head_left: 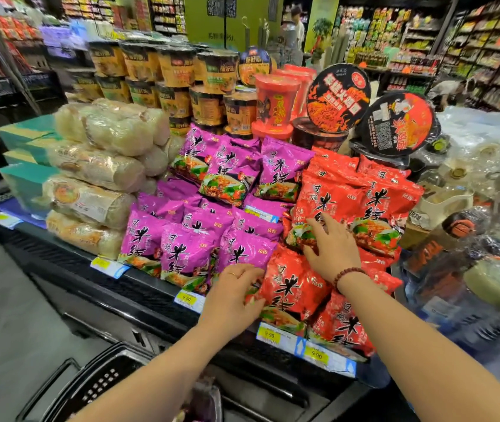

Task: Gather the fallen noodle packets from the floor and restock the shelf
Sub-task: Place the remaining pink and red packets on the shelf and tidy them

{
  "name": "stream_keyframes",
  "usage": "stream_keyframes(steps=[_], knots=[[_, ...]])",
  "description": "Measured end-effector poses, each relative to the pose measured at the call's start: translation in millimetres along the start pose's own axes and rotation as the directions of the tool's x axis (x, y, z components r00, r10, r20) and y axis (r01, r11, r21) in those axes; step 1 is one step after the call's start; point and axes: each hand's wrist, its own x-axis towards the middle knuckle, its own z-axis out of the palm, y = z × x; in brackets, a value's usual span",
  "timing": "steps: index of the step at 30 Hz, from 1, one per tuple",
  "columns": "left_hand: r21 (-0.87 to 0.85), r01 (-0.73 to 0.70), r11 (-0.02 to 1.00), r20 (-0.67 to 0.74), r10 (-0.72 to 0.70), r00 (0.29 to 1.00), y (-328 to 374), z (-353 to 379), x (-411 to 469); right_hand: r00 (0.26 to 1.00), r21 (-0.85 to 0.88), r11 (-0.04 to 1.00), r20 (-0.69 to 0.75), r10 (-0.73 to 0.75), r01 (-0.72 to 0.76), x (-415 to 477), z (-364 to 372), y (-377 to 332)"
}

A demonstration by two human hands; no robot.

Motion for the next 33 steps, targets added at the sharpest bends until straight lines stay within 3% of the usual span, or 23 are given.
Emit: stream_keyframes(steps=[4, 6, 13, 18, 27, 33], knots=[[-0.002, 0.028, 1.000, -0.046, -0.028, 0.999, -36, -34, -28, 0.980, 0.111, 0.983, -0.151, -0.127, 0.145, -20, 4, -52], [0.042, 0.039, 0.998, -0.043, -0.038, 0.998, -58, -51, -45, 0.966, 0.113, 0.968, -0.154, -0.206, 0.225, -32, 14, -88], [0.264, 0.107, 0.959, 0.047, -0.124, 0.991, -162, -119, -127, 0.895, 0.219, 0.870, -0.032, -0.446, 0.441, -74, 70, -231], [0.328, 0.199, 0.924, 0.103, -0.244, 0.964, -238, -140, -192, 0.851, 0.204, 0.863, 0.174, -0.497, 0.462, -99, 115, -290], [0.412, 0.586, 0.697, 0.042, -0.657, 0.752, -341, -108, -327, 0.688, 0.235, 0.878, 0.550, -0.474, 0.417, -140, 250, -341], [0.411, 0.712, 0.569, 0.006, -0.783, 0.622, -391, -32, -389, 0.647, 0.230, 0.939, 0.681, -0.342, 0.254, -161, 369, -344]])
